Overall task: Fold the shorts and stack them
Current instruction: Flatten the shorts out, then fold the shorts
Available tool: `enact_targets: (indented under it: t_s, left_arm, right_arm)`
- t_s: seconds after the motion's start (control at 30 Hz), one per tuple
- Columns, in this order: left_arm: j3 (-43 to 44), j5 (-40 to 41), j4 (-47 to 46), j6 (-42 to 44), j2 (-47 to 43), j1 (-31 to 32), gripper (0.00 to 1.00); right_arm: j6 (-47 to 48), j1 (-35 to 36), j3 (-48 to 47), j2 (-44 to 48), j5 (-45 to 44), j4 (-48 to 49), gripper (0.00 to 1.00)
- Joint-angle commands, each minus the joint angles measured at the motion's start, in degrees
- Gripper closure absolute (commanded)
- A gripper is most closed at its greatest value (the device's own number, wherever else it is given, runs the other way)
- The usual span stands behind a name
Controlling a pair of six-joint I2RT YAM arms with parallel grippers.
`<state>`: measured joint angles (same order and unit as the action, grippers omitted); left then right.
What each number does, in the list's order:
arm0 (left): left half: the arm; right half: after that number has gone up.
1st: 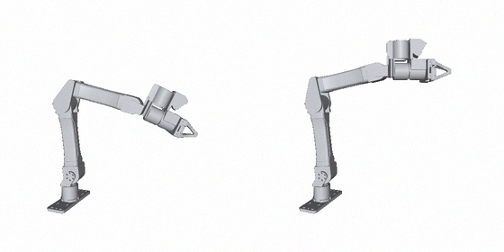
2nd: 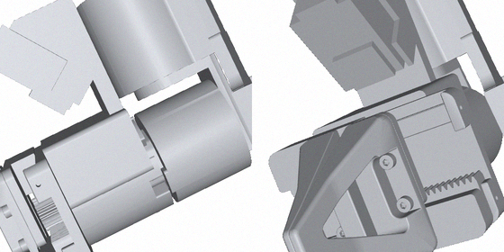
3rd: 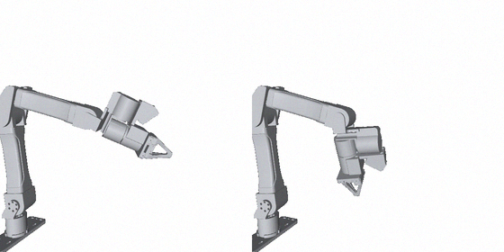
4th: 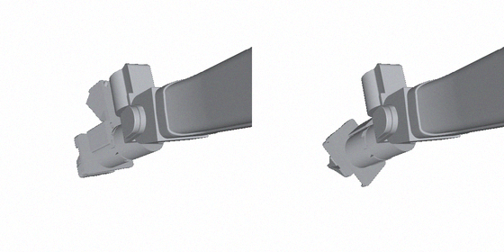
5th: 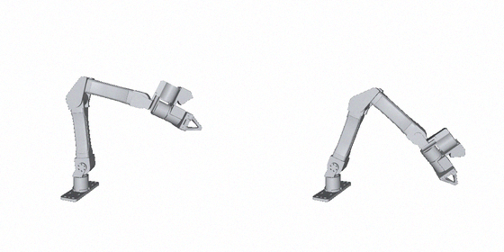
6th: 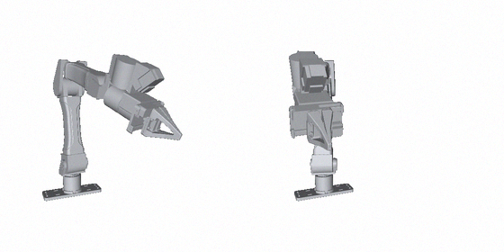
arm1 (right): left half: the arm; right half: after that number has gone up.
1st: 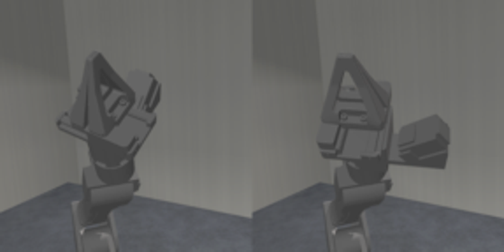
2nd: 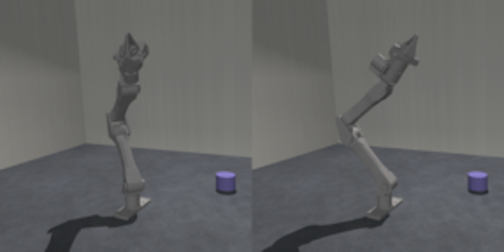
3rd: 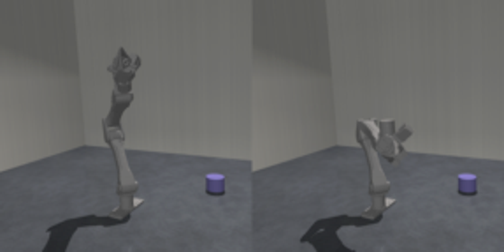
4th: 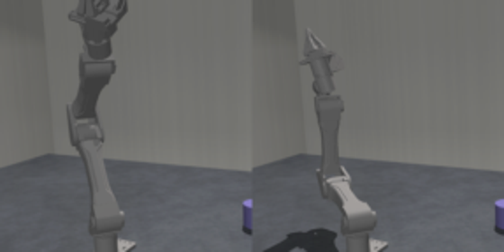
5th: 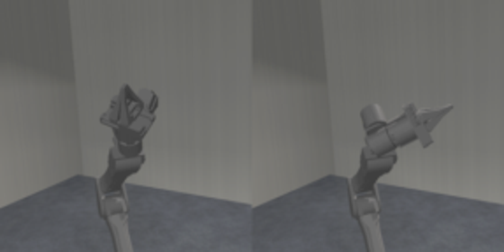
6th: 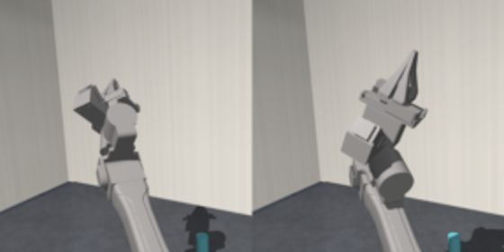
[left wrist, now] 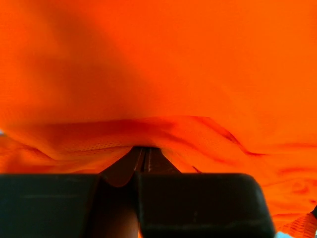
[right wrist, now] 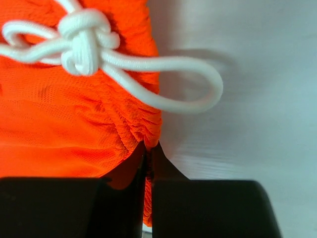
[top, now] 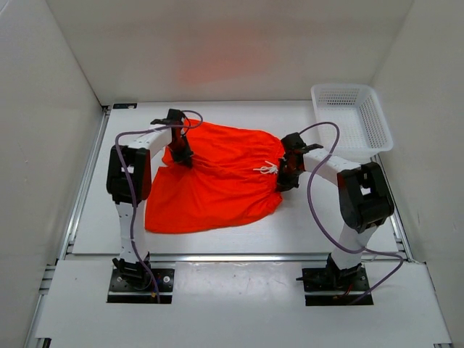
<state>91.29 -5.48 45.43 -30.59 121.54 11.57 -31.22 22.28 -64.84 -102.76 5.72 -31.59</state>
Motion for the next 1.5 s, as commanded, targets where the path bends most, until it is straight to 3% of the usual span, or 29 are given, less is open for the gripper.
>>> enact_targets:
  t_s: [0.0,0.07,0.1,0.13,0.17,0.2,0.23,0.3,0.4,0.57,0.7,0.73,0.87,1.07,1.3,1.4,1.47]
  left_arm:
    - [9.4,-0.2,3.1,3.3,0.4,1.4,0.86]
    - [13.5,-0.2,5.4,3.9,1.5,1.4,0.68]
    - [16.6,-0.2,6.4,4.5,1.5,1.4,0.56]
    - [17.7,0.3,8.3,4.5,0.6,1.4,0.38]
    - [18.3,0.3,9.0,4.5,-0.4,1.4,0.06]
    - [18.3,1.6,9.0,5.2,-1.8,1.4,0.0]
    - [17.2,3.7,9.0,5.2,-5.3,1.4,0.0]
    - [13.0,4.6,9.5,5.7,-9.3,0.4,0.0]
    - [5.6,5.2,9.5,5.7,-19.5,-3.6,0.0]
    - [-18.3,3.9,9.5,1.5,-38.6,-11.6,0.0]
    - [-34.4,2.0,8.4,-4.6,-47.1,-14.1,0.0]
    - [-39.5,1.4,7.7,-6.1,-48.0,-14.1,0.0]
    - [-42.1,-0.5,6.5,-14.0,-47.4,-11.9,0.03]
    - [-47.4,1.5,7.0,-18.5,-46.8,-11.9,0.04]
    - [-49.4,4.1,5.9,-20.8,-40.8,-11.9,0.05]
    - [-50.2,4.1,4.2,-21.3,-39.1,-10.8,0.09]
    - [-49.7,6.1,3.7,-21.4,-39.1,-10.8,0.18]
  right_arm:
    - [-0.1,-0.1,-3.1,-0.4,-6.2,-2.2,1.0]
    - [-0.1,-0.1,-4.6,0.2,-6.8,-2.9,0.94]
    - [-0.1,-0.1,-4.6,0.7,-7.4,-3.7,0.79]
    - [-0.1,-0.1,-4.6,1.6,-8.1,-3.7,0.71]
    - [-0.1,-0.1,-5.2,2.2,-8.1,-4.3,0.57]
    - [0.5,-0.1,-5.2,3.8,-8.1,-4.4,0.4]
    - [0.5,-0.1,-5.2,4.8,-8.1,-4.4,0.21]
    - [0.5,-0.1,-5.2,7.8,-8.6,-5.7,0.15]
    - [0.5,-0.1,-5.2,13.0,-9.1,-7.3,0.14]
    - [-0.7,-0.1,-0.7,22.7,-9.0,-8.7,0.16]
    - [-2.9,-0.1,6.3,27.2,-7.6,-9.3,0.19]
    - [-3.7,-0.1,7.5,27.7,-6.3,-9.3,0.19]
    - [-5.2,-0.1,11.9,30.2,-4.9,-8.7,0.19]
    - [-8.1,-0.7,14.6,32.1,0.1,-8.7,0.19]
    - [-13.6,-0.7,19.1,31.2,6.2,-1.6,0.19]
    - [-15.6,-1.2,20.6,29.6,8.0,1.8,0.19]
    - [-16.1,-1.2,21.2,28.2,8.5,3.4,0.2]
